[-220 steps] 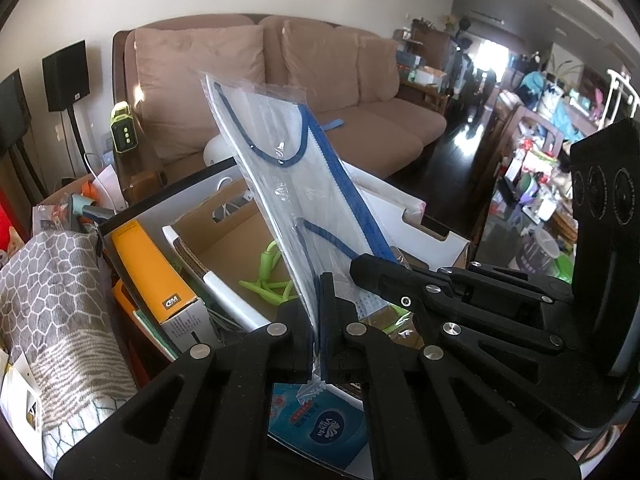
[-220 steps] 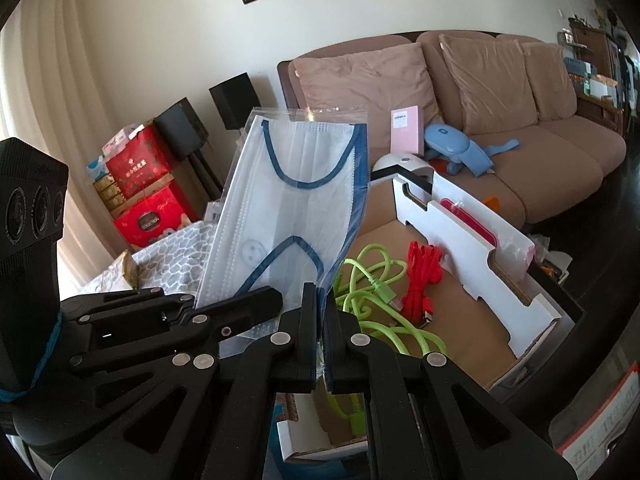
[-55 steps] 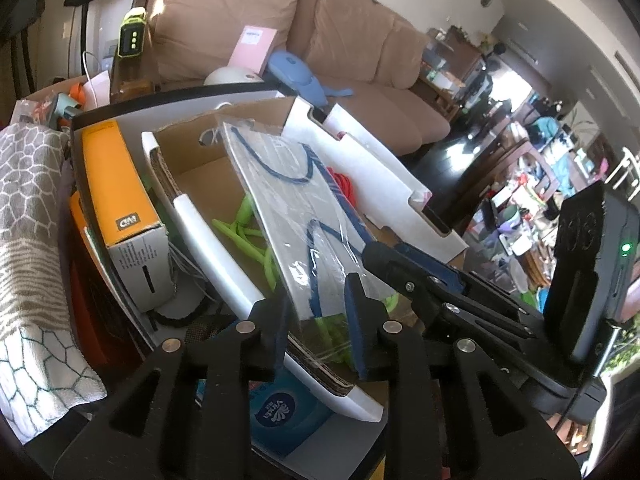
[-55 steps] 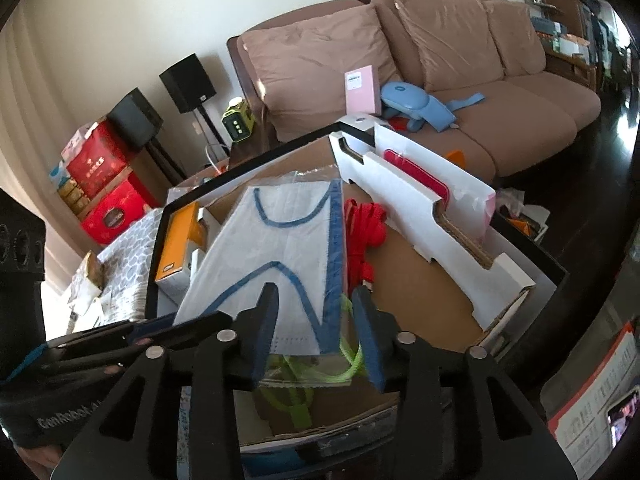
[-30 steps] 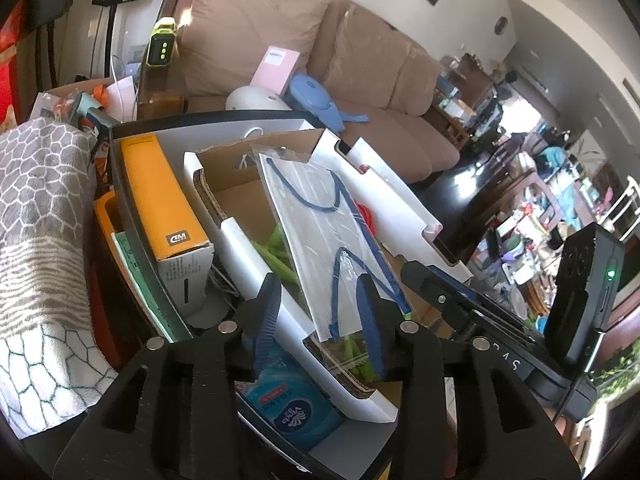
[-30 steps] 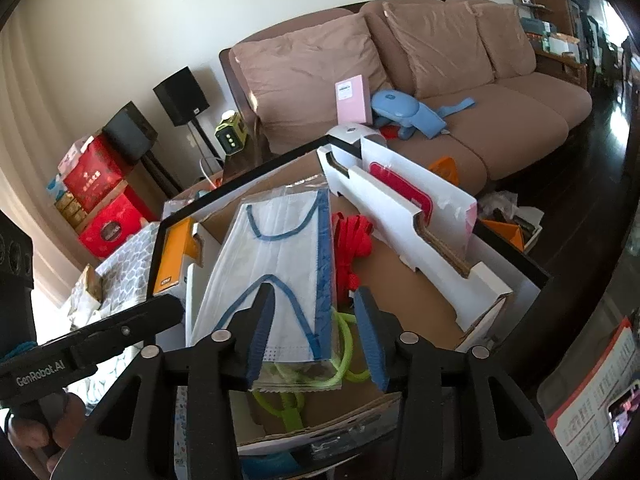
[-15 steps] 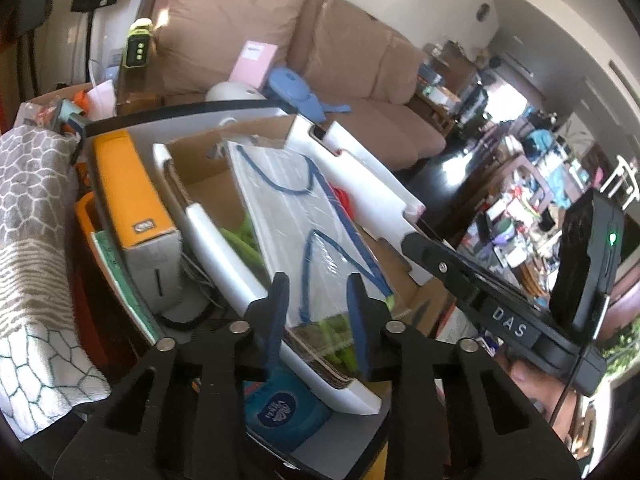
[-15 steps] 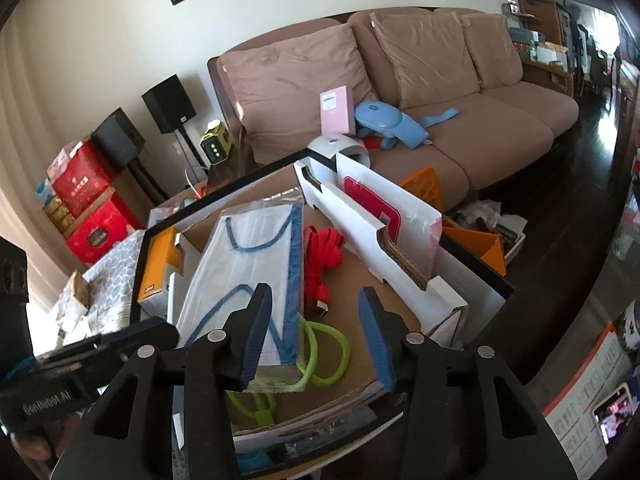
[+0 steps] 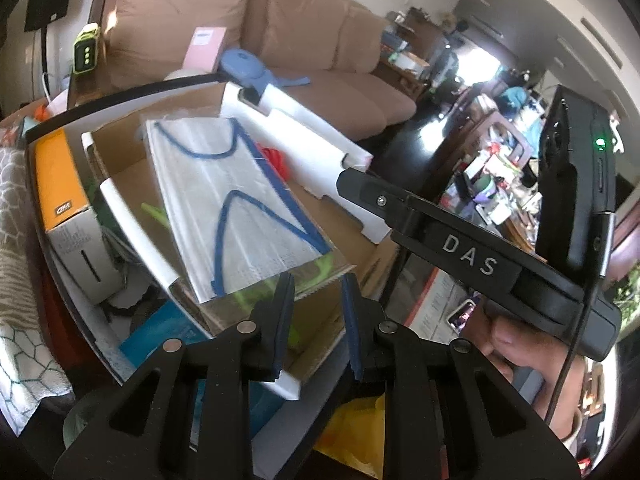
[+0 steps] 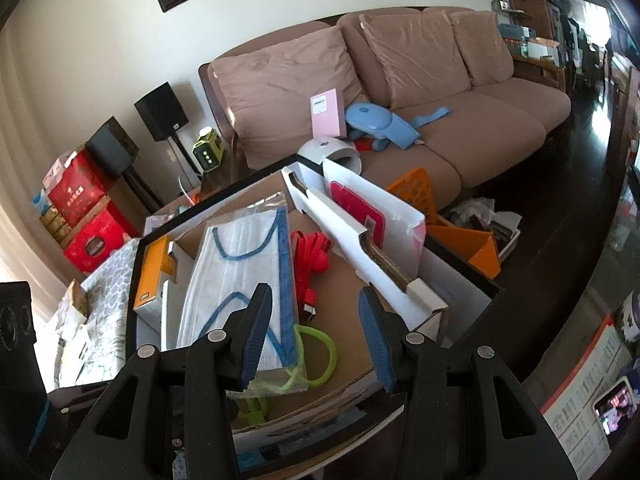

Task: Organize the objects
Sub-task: 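Withdraw both grippers from the box and turn toward the bed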

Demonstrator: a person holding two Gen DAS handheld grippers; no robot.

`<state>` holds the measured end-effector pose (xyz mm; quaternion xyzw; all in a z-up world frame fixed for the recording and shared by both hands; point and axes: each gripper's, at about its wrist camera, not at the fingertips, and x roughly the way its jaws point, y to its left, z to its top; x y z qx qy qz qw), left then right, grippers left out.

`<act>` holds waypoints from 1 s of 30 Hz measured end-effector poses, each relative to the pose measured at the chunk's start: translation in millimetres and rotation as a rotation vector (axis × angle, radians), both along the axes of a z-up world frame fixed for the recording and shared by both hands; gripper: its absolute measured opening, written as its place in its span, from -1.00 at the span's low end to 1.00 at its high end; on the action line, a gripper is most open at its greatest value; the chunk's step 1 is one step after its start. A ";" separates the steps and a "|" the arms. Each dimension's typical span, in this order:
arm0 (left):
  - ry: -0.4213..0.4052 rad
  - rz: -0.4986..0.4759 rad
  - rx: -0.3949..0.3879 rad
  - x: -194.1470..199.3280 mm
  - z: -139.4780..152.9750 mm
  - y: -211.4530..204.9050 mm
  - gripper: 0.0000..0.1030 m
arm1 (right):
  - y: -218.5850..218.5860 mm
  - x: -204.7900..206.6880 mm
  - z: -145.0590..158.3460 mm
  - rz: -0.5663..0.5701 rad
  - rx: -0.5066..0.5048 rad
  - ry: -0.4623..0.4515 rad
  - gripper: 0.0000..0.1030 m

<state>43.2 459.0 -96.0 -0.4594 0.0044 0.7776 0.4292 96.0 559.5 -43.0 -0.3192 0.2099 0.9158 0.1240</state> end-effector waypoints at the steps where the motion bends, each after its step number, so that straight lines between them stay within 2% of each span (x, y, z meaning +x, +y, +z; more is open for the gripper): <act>1: 0.004 0.007 0.001 -0.4 1.3 -0.7 -0.59 | 2.4 1.8 0.1 -0.006 -0.003 0.002 -0.09; 3: 0.003 0.035 0.006 -6.9 3.1 -7.1 -0.59 | 7.8 4.9 0.9 -0.018 -0.010 0.010 -0.09; 5: -0.011 0.079 0.018 -15.5 3.7 -16.1 -0.59 | 11.0 8.1 2.0 -0.027 -0.010 0.022 -0.25; 7: -0.019 0.126 0.023 -25.8 2.9 -24.9 -0.59 | 12.6 10.4 4.1 -0.028 -0.025 0.045 -0.54; 10: -0.048 0.171 0.056 -35.3 -0.1 -33.8 -0.59 | 9.6 10.1 6.7 -0.001 -0.027 0.058 -0.74; 14: -0.042 0.190 0.071 -38.3 0.9 -40.7 -0.59 | -1.7 4.6 9.2 0.032 0.017 0.043 -0.79; 19: -0.044 0.134 0.039 -32.6 -4.0 -34.1 -0.60 | -15.7 -5.2 6.2 0.085 0.038 0.004 -0.81; 24: -0.126 0.064 0.057 -21.6 -11.9 -20.6 -0.66 | -14.4 -5.2 3.4 0.069 0.026 0.003 -0.78; 30: -0.102 0.046 0.056 -12.8 -7.4 -15.4 -0.68 | -2.4 0.1 4.3 0.036 0.008 0.011 -0.75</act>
